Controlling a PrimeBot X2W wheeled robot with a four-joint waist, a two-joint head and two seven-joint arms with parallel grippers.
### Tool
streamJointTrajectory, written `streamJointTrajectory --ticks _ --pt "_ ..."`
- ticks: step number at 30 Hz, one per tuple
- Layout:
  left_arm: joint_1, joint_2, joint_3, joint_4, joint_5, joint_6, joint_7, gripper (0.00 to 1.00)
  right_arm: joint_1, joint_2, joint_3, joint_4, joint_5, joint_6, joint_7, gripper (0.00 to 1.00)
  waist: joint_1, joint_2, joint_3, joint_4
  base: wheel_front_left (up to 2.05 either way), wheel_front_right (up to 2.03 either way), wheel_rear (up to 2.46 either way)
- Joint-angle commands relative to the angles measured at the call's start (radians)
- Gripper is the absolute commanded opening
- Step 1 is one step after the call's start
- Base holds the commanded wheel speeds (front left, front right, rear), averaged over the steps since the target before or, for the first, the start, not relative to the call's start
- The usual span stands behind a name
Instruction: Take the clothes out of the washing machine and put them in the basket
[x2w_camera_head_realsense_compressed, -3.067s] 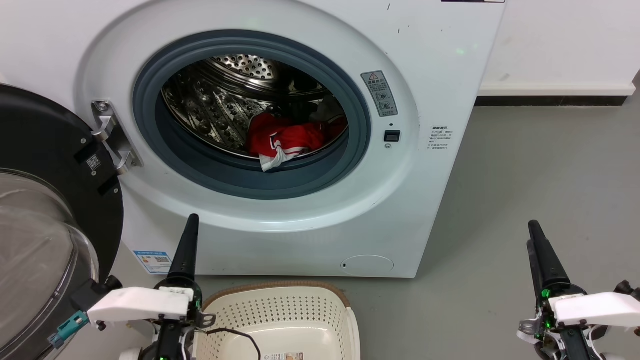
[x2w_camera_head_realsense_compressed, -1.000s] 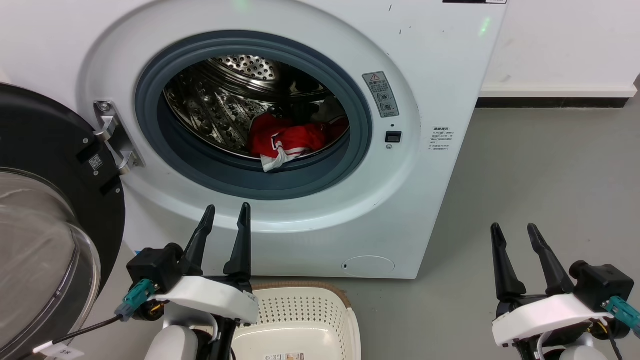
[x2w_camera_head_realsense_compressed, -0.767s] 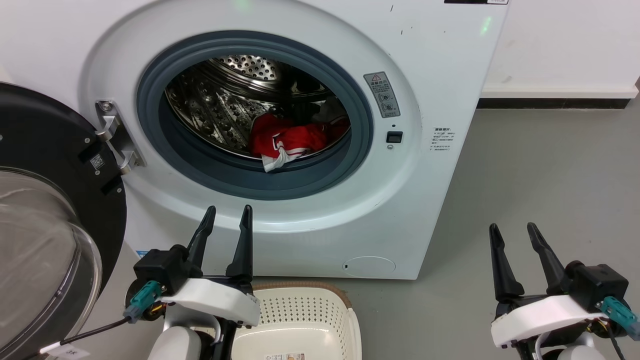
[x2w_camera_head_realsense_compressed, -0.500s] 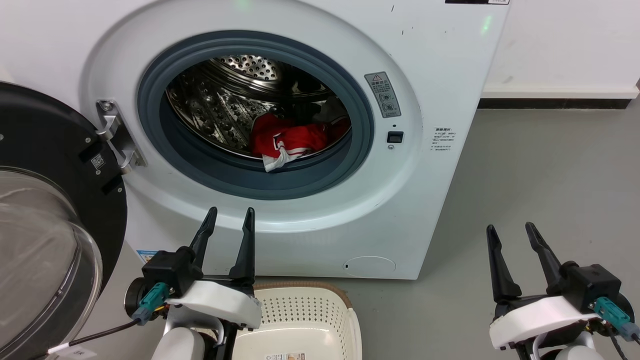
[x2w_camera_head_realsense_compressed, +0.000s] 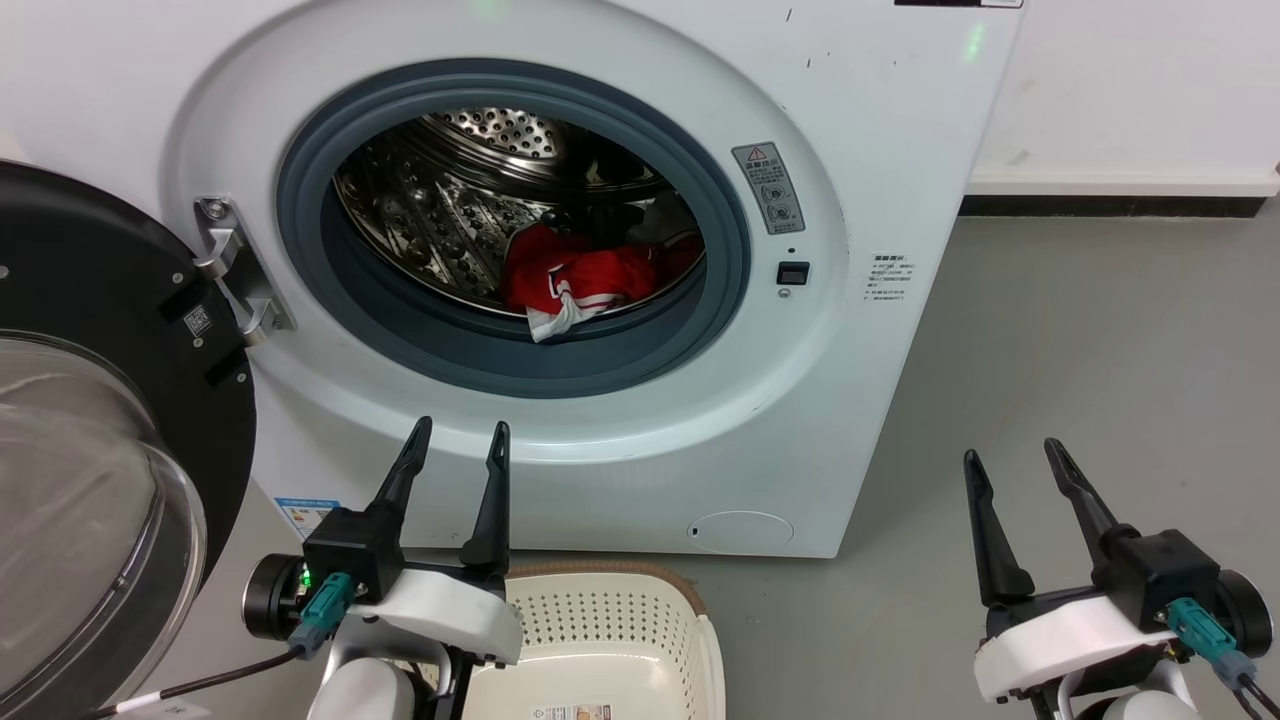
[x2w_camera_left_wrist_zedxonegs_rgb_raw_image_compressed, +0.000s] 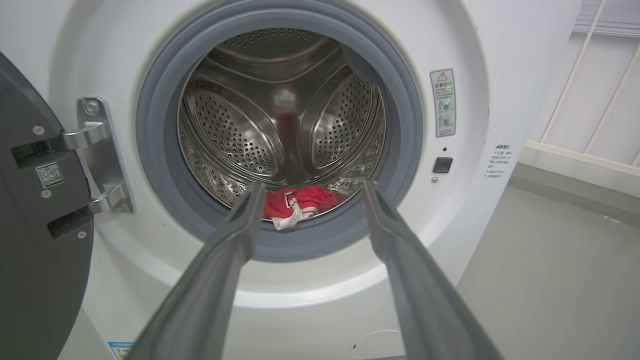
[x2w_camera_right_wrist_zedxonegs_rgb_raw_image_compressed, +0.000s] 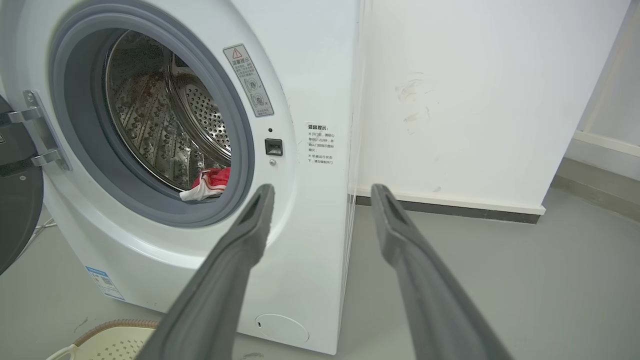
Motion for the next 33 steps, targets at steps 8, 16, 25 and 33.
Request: streamJointTrajectory --ticks 8,16,25,33 --pt "-0.016 0.002 0.000 0.014 0.046 0.009 -0.019 1.00 0.011 0.000 0.004 -0.005 -0.052 0.000 -0.015 1.00 0.0000 -0.0001 0.002 0.001 0.00 0.00 0.00" --pt "-0.018 0.002 0.005 0.021 0.025 0.012 -0.017 1.00 0.009 0.000 0.002 0.005 -0.036 0.000 -0.014 1.00 0.0000 -0.0001 0.002 0.001 0.00 0.00 0.00" --pt "-0.020 0.002 0.004 0.032 0.025 0.020 -0.017 1.00 0.009 0.000 -0.003 0.010 -0.029 0.000 -0.014 1.00 0.0000 -0.0001 0.005 0.003 0.00 0.00 0.00" --pt "-0.039 0.002 0.001 0.038 0.030 0.023 -0.017 1.00 0.000 0.000 -0.002 0.007 -0.025 0.000 -0.014 1.00 0.0000 -0.0001 0.019 0.005 0.00 0.00 0.00"
